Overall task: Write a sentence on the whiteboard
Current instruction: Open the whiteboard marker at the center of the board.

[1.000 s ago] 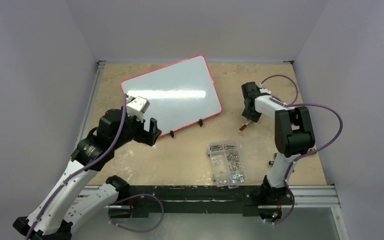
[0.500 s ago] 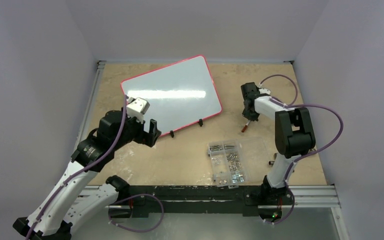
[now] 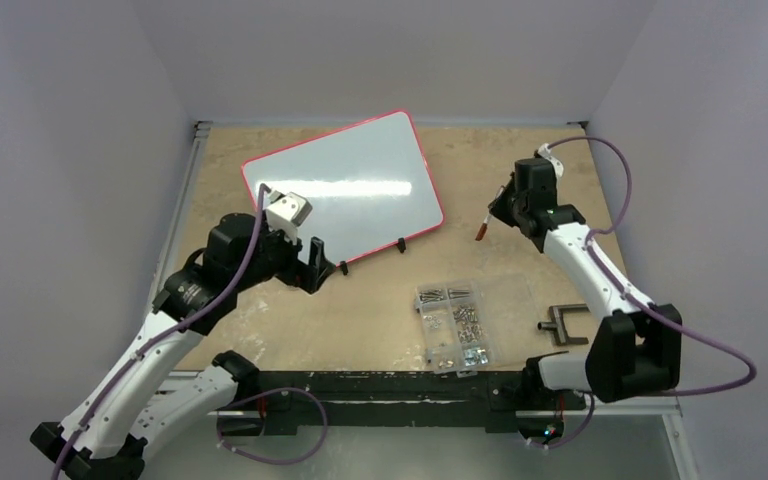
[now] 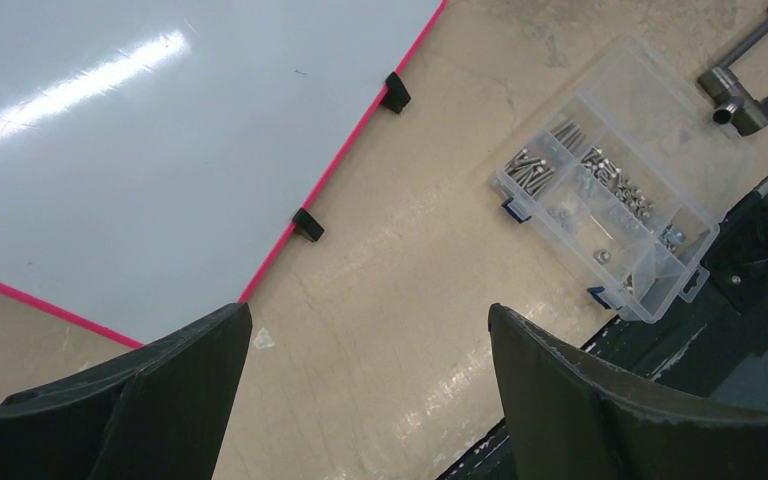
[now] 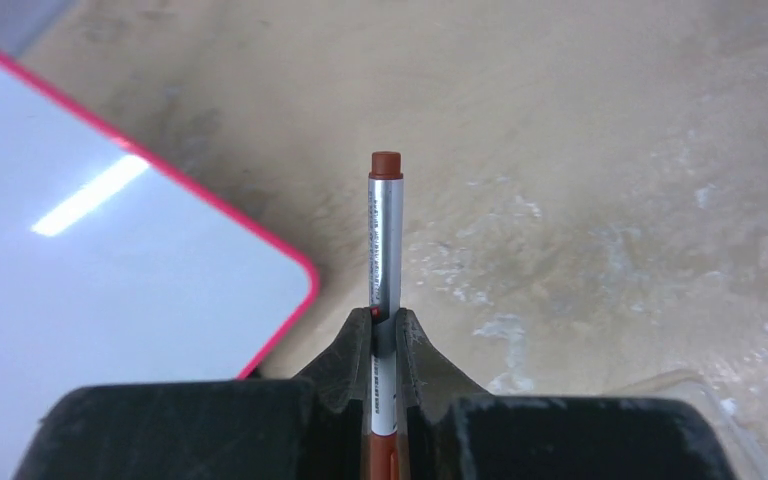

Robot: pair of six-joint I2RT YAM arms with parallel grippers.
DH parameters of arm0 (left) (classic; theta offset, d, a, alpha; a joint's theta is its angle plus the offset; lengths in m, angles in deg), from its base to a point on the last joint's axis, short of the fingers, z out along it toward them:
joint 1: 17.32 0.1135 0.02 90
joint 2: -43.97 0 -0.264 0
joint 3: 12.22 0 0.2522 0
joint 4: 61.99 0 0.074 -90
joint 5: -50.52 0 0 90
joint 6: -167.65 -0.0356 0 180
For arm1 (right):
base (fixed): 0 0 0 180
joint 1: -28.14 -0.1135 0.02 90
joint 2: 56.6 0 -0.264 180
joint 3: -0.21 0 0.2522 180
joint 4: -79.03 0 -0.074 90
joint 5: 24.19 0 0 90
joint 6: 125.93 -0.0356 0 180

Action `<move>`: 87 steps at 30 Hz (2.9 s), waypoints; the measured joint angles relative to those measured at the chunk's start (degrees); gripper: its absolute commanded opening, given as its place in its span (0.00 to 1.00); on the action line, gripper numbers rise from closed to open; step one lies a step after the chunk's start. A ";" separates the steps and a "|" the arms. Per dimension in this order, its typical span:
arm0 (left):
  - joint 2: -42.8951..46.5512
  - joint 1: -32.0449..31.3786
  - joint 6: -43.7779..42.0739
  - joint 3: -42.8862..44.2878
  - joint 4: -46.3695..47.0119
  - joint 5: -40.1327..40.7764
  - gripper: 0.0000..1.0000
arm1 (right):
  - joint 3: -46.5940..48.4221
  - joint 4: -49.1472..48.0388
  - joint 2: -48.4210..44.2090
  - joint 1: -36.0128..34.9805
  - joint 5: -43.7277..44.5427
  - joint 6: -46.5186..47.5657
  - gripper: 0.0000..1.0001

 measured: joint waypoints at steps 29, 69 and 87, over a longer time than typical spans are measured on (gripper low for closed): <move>-22.43 -16.87 22.64 0.07 48.61 -6.78 0.70 | -26.80 -54.93 -29.09 -1.99 -29.27 -28.76 0.00; -40.11 -20.70 26.67 12.17 69.37 -2.67 0.56 | -27.54 -66.53 -31.32 -3.56 -23.39 -37.86 0.00; -43.12 -22.32 28.04 12.92 70.73 -1.95 0.00 | -29.16 -69.22 -33.07 -3.82 -21.94 -37.03 0.00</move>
